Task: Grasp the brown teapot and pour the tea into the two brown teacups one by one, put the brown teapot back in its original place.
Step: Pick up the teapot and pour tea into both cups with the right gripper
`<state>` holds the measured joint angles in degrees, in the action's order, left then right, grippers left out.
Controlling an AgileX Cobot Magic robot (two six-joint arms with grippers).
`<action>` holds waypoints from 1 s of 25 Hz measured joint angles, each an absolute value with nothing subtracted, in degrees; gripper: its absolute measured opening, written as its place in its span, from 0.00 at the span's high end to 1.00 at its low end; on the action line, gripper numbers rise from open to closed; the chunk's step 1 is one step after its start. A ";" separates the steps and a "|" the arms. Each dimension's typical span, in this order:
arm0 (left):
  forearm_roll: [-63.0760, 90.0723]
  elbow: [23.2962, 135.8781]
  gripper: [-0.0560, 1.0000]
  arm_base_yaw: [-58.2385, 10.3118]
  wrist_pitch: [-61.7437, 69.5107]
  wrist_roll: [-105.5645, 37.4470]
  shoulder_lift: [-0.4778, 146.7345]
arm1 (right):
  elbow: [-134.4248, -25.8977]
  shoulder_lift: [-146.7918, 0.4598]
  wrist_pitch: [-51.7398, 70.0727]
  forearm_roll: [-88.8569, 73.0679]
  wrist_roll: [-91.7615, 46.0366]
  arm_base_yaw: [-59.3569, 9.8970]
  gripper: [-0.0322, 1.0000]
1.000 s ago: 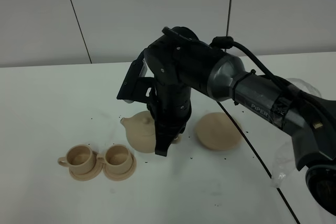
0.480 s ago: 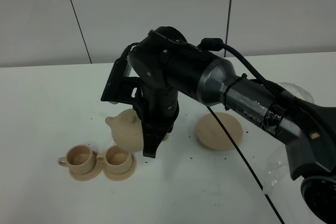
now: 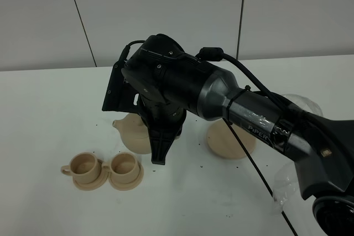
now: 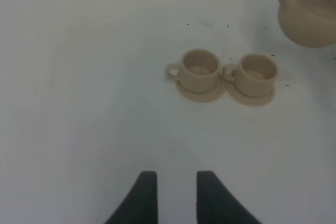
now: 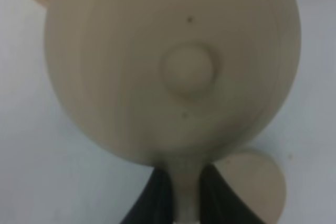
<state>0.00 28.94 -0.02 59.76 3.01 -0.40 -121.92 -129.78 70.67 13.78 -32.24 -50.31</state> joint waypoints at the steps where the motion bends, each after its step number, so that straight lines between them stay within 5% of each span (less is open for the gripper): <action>1: 0.00 28.94 0.71 -0.02 59.76 3.01 -0.40 | -121.92 -129.91 70.67 14.02 -32.24 -50.31 0.87; 25: 0.00 28.94 0.71 -0.02 59.76 3.01 -0.40 | -128.58 -136.29 66.36 23.07 -33.86 -56.06 0.87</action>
<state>0.00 28.94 -0.02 59.76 3.01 -0.40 -128.58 -136.29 66.36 23.07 -33.86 -56.06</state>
